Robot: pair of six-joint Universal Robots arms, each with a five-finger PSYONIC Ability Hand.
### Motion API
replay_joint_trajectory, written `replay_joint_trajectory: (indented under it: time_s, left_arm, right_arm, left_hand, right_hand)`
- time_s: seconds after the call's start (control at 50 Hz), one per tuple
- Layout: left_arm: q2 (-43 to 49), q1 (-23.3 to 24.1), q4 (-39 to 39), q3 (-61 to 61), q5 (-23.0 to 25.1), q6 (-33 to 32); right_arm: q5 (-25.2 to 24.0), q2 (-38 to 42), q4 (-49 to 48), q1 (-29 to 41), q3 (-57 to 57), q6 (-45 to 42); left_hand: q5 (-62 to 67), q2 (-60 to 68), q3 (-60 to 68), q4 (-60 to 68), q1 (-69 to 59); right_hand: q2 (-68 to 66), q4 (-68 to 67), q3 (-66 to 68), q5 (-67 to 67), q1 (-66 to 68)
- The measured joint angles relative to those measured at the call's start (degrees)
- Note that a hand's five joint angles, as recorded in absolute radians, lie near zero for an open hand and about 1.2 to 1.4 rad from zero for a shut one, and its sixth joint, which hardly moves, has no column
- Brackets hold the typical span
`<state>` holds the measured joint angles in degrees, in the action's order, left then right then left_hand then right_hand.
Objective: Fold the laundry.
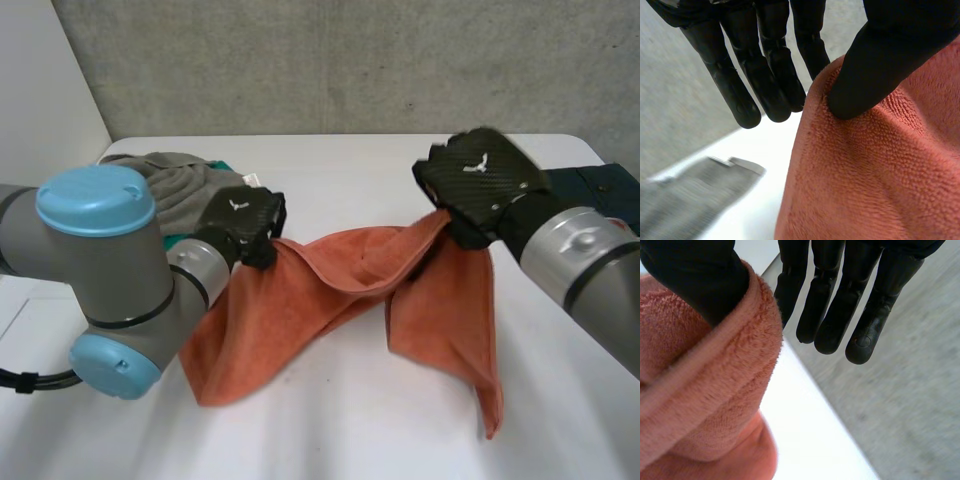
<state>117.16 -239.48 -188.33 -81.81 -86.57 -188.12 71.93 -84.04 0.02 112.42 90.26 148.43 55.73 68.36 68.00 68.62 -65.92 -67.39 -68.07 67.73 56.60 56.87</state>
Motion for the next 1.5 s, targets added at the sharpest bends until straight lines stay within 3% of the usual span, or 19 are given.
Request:
replay_joint_trajectory:
  time_s: [0.08,0.16,0.22,0.24,0.34,0.46,0.58,0.68,0.84,0.86,0.9,0.92,0.94,0.98,1.02,1.2,1.28,1.36,1.5]
  left_arm:
    - [0.1,-0.7,-2.1,1.0,-0.3,-4.0]
    - [1.8,-2.0,-10.0,7.9,-2.4,-14.7]
    - [2.1,-2.1,-13.5,10.9,-3.6,-17.8]
    - [2.2,-2.0,-18.7,14.3,-5.2,-21.0]
    - [-0.5,-1.6,-30.8,18.3,-8.5,-24.4]
    - [-8.3,-1.1,-37.9,12.2,-10.0,-24.6]
    - [-13.2,-0.9,-38.1,1.1,-9.9,-24.4]
    - [-15.9,-0.7,-37.0,-14.9,-9.4,-24.5]
    - [-13.9,0.6,-35.8,-24.6,-9.4,-24.7]
    - [-12.8,1.1,-35.3,-25.4,-9.4,-24.7]
    - [-12.1,1.3,-34.9,-25.7,-9.4,-24.8]
    - [-11.3,1.6,-34.4,-25.7,-9.4,-24.8]
    - [-11.3,1.6,-34.4,-25.7,-9.4,-24.8]
    - [-10.6,1.8,-33.8,-25.4,-9.4,-24.8]
    - [-10.5,1.9,-33.2,-25.0,-9.4,-24.8]
    - [-14.1,2.1,-30.1,-24.1,-9.4,-24.6]
    - [-16.1,2.2,-29.2,-24.1,-9.3,-24.6]
    - [-17.9,2.4,-28.6,-24.2,-9.3,-24.6]
    - [-19.2,3.4,-27.2,-25.1,-9.4,-24.6]
  right_arm:
    - [0.5,5.6,2.4,0.1,-3.9,-1.5]
    - [3.3,15.6,3.7,0.3,-15.8,-2.7]
    - [4.9,17.7,1.9,0.5,-20.1,-2.7]
    - [6.6,19.1,-1.2,0.7,-23.9,-2.6]
    - [9.6,19.1,-14.7,1.1,-29.3,-2.5]
    - [8.1,14.0,-22.8,1.2,-26.0,-2.6]
    - [3.7,10.0,-19.8,1.1,-19.9,-3.0]
    - [-1.0,7.0,-7.2,1.1,-12.1,-4.7]
    - [-2.2,11.1,8.4,1.7,-5.7,-9.1]
    - [-2.2,12.8,9.9,2.2,-5.1,-9.6]
    - [-2.1,13.7,10.0,2.5,-4.8,-9.6]
    - [-1.9,14.9,9.5,2.8,-4.6,-9.1]
    - [-1.9,14.9,9.5,2.8,-4.6,-9.1]
    - [-1.6,16.1,7.2,2.8,-4.4,-6.4]
    - [-1.5,16.4,5.3,2.2,-4.3,-3.2]
    - [-2.7,14.7,1.7,-3.9,-3.9,13.1]
    - [-3.9,13.5,2.0,-7.0,-4.0,15.6]
    - [-5.4,12.9,2.8,-9.5,-5.0,13.9]
    - [-8.5,14.9,7.6,-11.5,-11.3,-2.2]
  left_hand:
    - [0.0,0.0,0.0,0.0,0.0]
    - [0.0,0.2,0.3,0.0,0.0]
    - [0.0,0.2,0.3,0.0,0.0]
    - [0.0,0.2,0.3,0.0,0.0]
    - [0.0,0.2,0.3,0.2,0.0]
    - [0.0,0.2,0.3,0.2,0.0]
    - [0.0,0.2,0.3,0.2,0.0]
    - [0.0,0.3,0.3,0.2,0.0]
    - [0.0,0.3,0.3,0.2,0.0]
    - [0.0,0.3,0.3,0.2,0.0]
    - [0.0,0.3,0.3,0.2,0.0]
    - [0.0,0.3,0.3,0.2,0.0]
    - [0.0,0.3,0.3,0.2,0.0]
    - [0.0,0.3,0.3,0.2,0.0]
    - [0.0,0.3,0.3,0.2,0.0]
    - [0.0,0.3,0.3,0.2,0.0]
    - [0.0,0.3,0.3,0.2,0.0]
    - [0.0,0.3,0.3,0.2,0.0]
    - [0.0,0.3,0.3,0.2,0.0]
  right_hand:
    - [0.0,0.0,0.0,0.0,0.1]
    - [0.0,0.0,0.0,0.0,0.1]
    - [0.0,0.0,0.0,0.0,0.1]
    - [0.0,0.0,0.0,0.0,0.1]
    - [0.0,0.0,0.0,0.0,0.1]
    - [0.0,0.0,0.0,0.0,0.1]
    - [0.0,0.0,0.0,0.0,0.1]
    - [0.0,0.0,0.0,0.0,0.1]
    - [0.5,0.4,-0.6,-0.2,-0.2]
    - [6.7,6.6,-6.8,-5.0,-4.8]
    - [14.4,14.0,-14.8,-11.7,-11.5]
    - [28.2,27.5,-27.3,-25.3,-23.1]
    - [28.2,27.5,-27.3,-25.3,-23.1]
    - [44.6,44.4,-44.8,-43.1,-36.5]
    - [48.9,50.1,-49.8,-48.7,-40.8]
    - [54.4,54.3,-55.5,-52.6,-45.0]
    - [54.4,54.3,-55.5,-52.6,-45.0]
    - [54.4,54.3,-55.5,-52.6,-45.0]
    - [54.3,54.3,-55.4,-52.6,-45.0]
